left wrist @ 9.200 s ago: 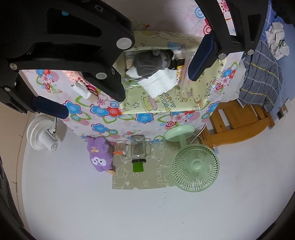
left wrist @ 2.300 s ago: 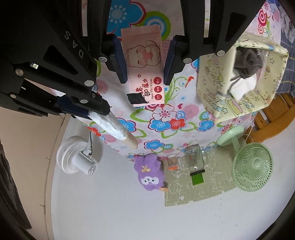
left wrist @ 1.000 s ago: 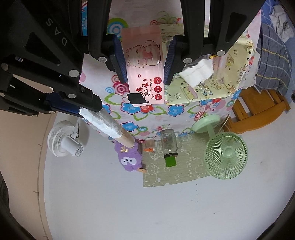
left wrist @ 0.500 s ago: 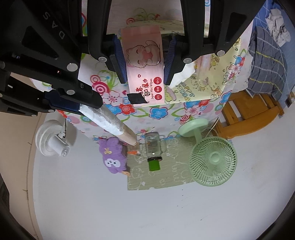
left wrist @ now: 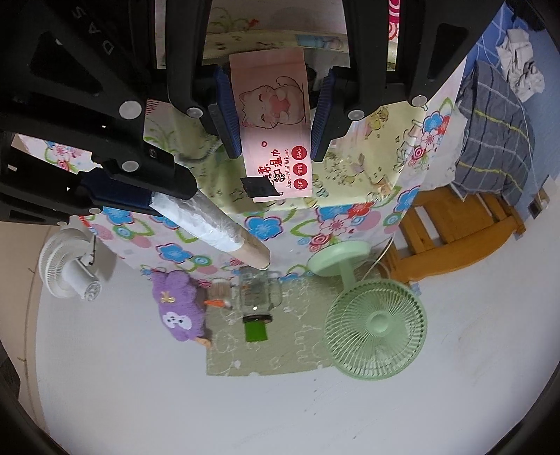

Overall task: Organize soft objects
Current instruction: 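Lift the towel and wipes packet and carry both over the box, then open both tools to drop the towel and wipes packet into the box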

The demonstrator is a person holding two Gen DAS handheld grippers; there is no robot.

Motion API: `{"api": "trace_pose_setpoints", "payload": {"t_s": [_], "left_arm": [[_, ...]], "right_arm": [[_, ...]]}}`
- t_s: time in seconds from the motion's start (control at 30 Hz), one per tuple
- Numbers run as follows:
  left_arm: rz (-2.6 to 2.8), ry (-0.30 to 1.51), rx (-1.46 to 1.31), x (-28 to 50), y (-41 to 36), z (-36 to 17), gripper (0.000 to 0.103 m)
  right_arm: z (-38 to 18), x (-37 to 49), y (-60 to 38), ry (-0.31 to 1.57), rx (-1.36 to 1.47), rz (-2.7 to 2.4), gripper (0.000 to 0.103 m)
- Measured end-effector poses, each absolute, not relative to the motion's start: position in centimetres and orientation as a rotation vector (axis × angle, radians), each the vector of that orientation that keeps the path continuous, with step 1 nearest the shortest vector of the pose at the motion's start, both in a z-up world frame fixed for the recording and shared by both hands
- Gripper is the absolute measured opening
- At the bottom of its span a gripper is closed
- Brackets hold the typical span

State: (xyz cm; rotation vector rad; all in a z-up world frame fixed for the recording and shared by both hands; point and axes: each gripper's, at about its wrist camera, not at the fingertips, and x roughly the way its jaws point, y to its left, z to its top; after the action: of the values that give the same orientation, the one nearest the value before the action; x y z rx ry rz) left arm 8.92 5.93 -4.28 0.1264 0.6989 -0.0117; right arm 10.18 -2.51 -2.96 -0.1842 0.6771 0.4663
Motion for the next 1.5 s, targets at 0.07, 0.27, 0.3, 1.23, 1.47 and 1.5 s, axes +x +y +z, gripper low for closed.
{"api": "trace_pose_setpoints", "payload": {"t_s": [0.07,0.27,0.3,1.23,1.47,1.5], "left_arm": [[-0.003,0.712,0.120,9.2,6.4,-4.7,0.041],[0.023,0.738,0.108,10.1,7.9,-5.6,0.041],[0.027,0.743,0.106,10.3,8.1,-5.8,0.041],[0.095,0.813,0.022,10.6,11.8,-7.7,0.077],[0.083,0.788,0.009,9.9,10.8,-6.6,0.080],[0.081,0.785,0.008,9.8,10.6,-6.5,0.080]], "right_arm": [[-3.4,10.6,-1.9,0.691,-0.187,0.480,0.019],[-4.2,11.9,-0.3,0.715,-0.211,0.518,0.019],[-4.4,12.1,0.0,0.720,-0.214,0.523,0.019],[-6.3,14.1,2.5,0.806,-0.200,0.578,0.081],[-5.1,13.3,0.7,0.762,-0.159,0.549,0.085],[-5.0,13.1,0.4,0.759,-0.152,0.545,0.086]]}}
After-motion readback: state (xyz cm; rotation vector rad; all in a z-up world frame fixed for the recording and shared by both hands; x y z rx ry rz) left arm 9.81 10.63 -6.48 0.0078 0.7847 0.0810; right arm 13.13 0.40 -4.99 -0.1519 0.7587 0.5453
